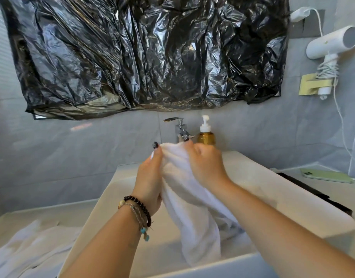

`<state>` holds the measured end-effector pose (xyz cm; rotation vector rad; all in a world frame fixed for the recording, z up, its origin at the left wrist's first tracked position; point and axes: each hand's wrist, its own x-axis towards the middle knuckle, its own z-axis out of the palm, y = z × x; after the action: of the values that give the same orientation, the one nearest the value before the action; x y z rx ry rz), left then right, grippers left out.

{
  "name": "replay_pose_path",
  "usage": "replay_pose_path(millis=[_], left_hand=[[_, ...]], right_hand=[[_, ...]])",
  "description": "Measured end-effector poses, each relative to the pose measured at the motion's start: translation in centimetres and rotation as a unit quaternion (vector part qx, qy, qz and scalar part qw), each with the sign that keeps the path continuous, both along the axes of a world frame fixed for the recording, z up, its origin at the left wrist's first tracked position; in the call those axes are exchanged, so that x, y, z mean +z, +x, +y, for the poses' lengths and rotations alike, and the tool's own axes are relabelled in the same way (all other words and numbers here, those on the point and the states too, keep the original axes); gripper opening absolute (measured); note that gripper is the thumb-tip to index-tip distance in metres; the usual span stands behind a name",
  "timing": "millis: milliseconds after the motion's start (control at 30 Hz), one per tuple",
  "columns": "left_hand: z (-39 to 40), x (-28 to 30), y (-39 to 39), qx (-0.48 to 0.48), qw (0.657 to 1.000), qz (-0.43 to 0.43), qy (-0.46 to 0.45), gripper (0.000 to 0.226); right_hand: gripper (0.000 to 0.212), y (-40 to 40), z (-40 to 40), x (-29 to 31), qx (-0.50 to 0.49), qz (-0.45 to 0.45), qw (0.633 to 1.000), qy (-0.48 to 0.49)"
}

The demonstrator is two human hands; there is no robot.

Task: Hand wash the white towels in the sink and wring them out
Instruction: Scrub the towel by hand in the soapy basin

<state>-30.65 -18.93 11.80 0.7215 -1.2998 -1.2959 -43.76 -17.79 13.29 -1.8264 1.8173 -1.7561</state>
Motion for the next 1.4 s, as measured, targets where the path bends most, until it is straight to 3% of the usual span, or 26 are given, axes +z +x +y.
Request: replay_pose_path(millis=[100,167,300,367,467,567,667,733,833,933,1033,1233,1333,1400], left_hand=[[-1.2,-0.1,0.6,0.052,0.996,0.047,0.061,0.054],[-1.2,-0.6,0.6,0.047,0.996,0.027,0.071,0.054],[-0.7,-1.0,0.0,0.016,0.995,-0.013,0.094,0.037],[-0.6,-0.6,-0.2,0.03,0.993,-0.004,0.113,0.045],[-1.5,-0.6,0.6,0.066,0.987,0.035,0.142,0.028],[-1.3,-0.9,0.9,0.026,0.986,0.045,0.157,0.023],[0.0,-0.7,-0.2,-0.04,0.989,0.012,0.14,0.043],[-0.2,-0.6,-0.5,-0.035,0.993,0.002,0.116,0.046],[-0.9,-0.6,0.2,-0.008,0.991,0.022,0.13,0.02],[-1.3,-1.1,0.7,-0.031,0.988,0.035,0.15,0.026],[0.0,-0.8,0.0,-0.087,0.989,0.007,0.116,0.032],[1.1,-0.7,-0.4,-0.162,0.979,-0.078,0.097,0.042],[1.2,-0.5,-0.4,-0.138,0.975,-0.169,0.051,0.041],[1.5,-0.6,-0.8,-0.121,0.97,-0.21,0.019,0.054]], right_hand=[[0.059,5.0,2.1,-1.5,0.071,0.044,0.996,0.015],[0.057,6.6,1.9,-1.6,0.057,0.061,0.997,0.001],[0.052,4.3,-2.4,0.5,0.007,-0.032,0.995,0.092],[0.05,4.0,-3.1,0.7,0.004,-0.068,0.991,0.111],[0.048,6.6,-1.0,-1.3,0.024,-0.006,0.997,0.067],[0.049,7.1,0.1,-1.6,0.029,0.041,0.998,0.035],[0.046,4.3,-2.1,0.8,0.023,-0.043,0.994,0.099],[0.045,3.7,-2.7,1.4,0.01,-0.074,0.991,0.107],[0.044,5.8,-1.0,-0.5,0.018,0.002,0.997,0.077],[0.049,6.4,1.1,-2.0,0.027,0.066,0.997,0.025],[0.053,4.0,-0.1,-0.5,0.01,0.04,0.999,0.034],[0.05,-2.2,-1.1,-0.3,-0.017,-0.144,0.986,0.076],[0.057,-4.0,-0.6,0.9,-0.029,-0.189,0.981,0.043],[0.064,-5.2,-0.4,2.3,-0.033,-0.202,0.979,0.007]])
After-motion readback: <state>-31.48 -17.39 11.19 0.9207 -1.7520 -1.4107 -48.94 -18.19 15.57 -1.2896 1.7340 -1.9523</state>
